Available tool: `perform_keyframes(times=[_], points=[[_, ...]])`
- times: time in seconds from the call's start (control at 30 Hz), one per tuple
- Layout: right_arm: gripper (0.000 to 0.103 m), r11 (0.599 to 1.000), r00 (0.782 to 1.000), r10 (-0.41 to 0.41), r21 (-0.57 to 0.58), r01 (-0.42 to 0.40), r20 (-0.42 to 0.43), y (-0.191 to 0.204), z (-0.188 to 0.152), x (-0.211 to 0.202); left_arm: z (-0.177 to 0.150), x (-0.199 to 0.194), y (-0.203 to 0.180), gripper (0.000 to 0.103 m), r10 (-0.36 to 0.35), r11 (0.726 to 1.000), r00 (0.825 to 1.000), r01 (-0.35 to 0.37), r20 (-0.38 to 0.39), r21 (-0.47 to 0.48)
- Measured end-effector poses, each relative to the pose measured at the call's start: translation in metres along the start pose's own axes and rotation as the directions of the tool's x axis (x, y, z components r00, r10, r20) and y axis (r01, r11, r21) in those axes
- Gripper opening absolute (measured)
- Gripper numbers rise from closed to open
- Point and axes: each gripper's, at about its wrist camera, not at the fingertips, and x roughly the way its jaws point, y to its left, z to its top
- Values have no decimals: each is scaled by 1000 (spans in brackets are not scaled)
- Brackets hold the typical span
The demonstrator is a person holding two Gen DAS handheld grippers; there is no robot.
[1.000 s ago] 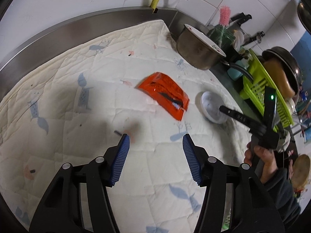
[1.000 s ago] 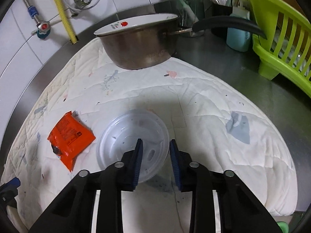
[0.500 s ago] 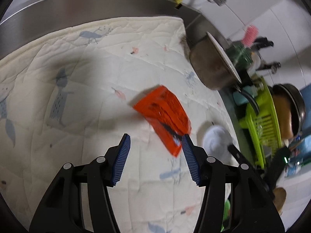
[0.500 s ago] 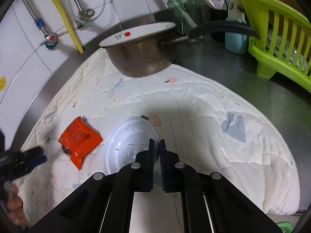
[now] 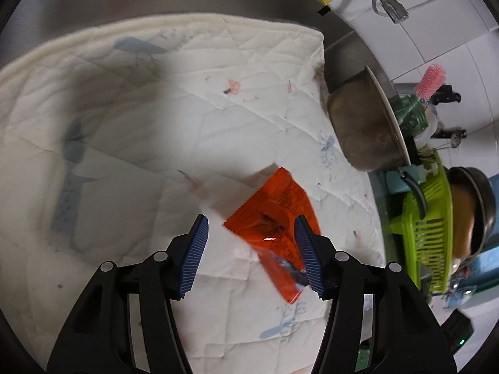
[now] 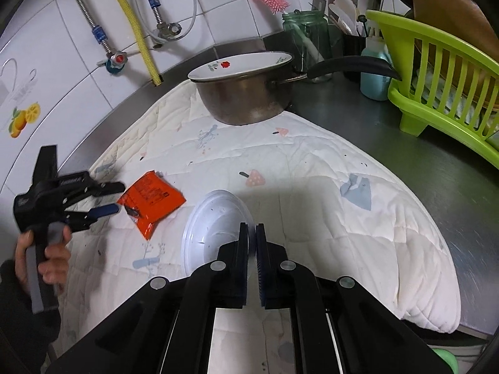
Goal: Collect trash
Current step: 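Carry the lid and wrapper over the basket and open both grippers to drop them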
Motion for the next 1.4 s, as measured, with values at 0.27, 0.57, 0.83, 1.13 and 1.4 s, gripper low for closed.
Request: perform_keyframes(times=[0.27,0.57,0.83,1.13,1.4], points=[[5,1000,1000,16,25,-16,15,-3,-11,-19,-8,9,-7,30,-48,999,998,48,-32,6],[5,997,997,39,62,-43,64,-4,-32,-61,-29,-35,-13,17,-94,995,995,92,45,45],[5,996,993,-19,87,9,114,-13,-77,-120,-78,-88,-26,16,-126,979,990,114,61,168],[5,963,970,-236,150,225,60,-61,-161,-182,-142,-122,-52,16,-205,939,979,193,13,284],[6,898,933,-357,259,355,-40,-109,-227,-205,-208,-128,-101,16,-246,871,967,253,-72,421]])
